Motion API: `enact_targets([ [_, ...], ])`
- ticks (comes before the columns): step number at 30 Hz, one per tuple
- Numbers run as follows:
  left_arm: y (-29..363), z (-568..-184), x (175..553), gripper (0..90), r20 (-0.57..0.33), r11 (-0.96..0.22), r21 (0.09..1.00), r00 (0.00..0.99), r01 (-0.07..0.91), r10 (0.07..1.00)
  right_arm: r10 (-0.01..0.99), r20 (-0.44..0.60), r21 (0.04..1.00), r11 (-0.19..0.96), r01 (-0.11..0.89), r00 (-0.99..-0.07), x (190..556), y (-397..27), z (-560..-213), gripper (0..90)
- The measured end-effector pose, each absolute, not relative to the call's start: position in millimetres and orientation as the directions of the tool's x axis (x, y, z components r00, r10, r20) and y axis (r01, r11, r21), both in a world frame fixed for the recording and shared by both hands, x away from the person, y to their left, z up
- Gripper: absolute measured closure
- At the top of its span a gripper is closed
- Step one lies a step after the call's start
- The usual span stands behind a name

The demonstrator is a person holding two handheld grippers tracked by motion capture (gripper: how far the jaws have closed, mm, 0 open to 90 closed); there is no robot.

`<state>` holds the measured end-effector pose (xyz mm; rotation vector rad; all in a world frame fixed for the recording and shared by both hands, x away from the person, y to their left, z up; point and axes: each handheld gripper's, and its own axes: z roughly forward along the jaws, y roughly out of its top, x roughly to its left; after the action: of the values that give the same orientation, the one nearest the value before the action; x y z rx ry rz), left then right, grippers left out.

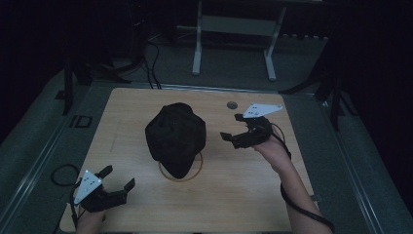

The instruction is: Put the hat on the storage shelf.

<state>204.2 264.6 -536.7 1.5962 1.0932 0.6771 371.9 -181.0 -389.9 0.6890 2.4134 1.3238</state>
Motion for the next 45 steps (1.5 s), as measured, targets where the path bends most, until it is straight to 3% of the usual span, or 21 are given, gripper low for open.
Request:
enact_targets([
  [45,264.0,-538.3,204.9,4.8,-0.093,-0.055,0.946,0.431,0.32,0.897,0.543,0.051,0.807,0.472,0.355,-0.838,350.9,-221.4,-526.3,13.6],
])
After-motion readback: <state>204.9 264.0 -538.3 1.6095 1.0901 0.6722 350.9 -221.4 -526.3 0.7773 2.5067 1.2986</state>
